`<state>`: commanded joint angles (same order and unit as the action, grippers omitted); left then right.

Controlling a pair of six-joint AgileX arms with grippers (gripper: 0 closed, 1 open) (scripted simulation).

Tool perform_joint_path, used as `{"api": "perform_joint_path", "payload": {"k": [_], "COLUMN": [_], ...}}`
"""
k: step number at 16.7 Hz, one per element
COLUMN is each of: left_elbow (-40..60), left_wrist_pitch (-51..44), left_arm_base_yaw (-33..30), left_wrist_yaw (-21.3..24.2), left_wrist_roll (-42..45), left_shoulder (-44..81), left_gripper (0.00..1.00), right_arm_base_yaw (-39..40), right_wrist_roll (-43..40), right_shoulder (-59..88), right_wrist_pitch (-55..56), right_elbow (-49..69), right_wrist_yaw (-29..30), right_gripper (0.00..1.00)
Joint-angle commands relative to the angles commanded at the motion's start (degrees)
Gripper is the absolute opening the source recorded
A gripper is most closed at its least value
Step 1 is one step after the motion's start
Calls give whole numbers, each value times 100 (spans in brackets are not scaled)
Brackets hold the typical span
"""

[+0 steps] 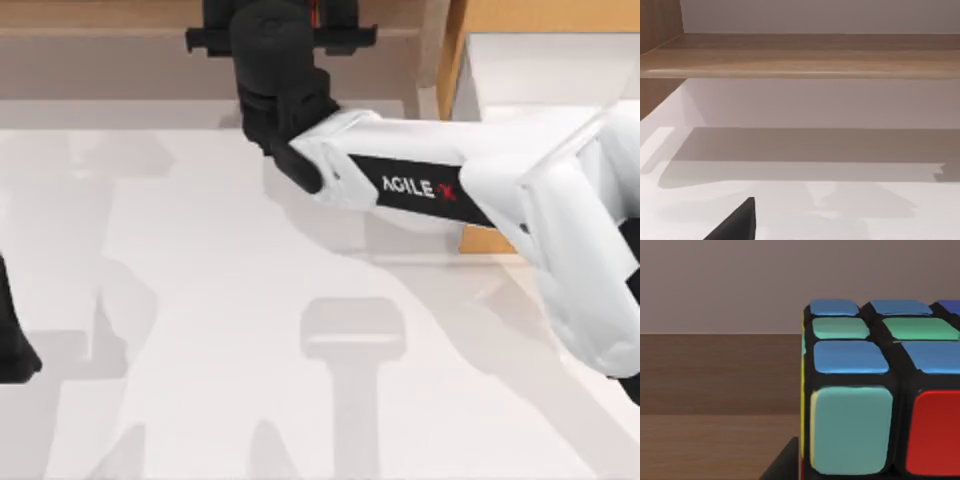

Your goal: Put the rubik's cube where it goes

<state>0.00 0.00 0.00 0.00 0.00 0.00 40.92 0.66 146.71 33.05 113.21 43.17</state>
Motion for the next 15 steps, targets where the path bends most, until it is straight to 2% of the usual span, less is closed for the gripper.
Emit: {"api": "perform_joint_path", "payload": {"k": [6, 15], "left_elbow": [0, 0], "left_wrist_pitch": [0, 0], "left_arm_base_yaw": [0, 0], "left_wrist_yaw": [0, 0], "left_wrist_roll": [0, 0], "left_shoulder": [0, 0], "left_gripper": [100, 100], "right_arm_base_yaw": [0, 23], "right_wrist_roll": [0, 9], "right_shoulder": [0, -14], "right_wrist_pitch": [0, -2], "right_elbow": [0, 1], "right_wrist_yaw": [0, -3], "right_gripper": [2, 0]}}
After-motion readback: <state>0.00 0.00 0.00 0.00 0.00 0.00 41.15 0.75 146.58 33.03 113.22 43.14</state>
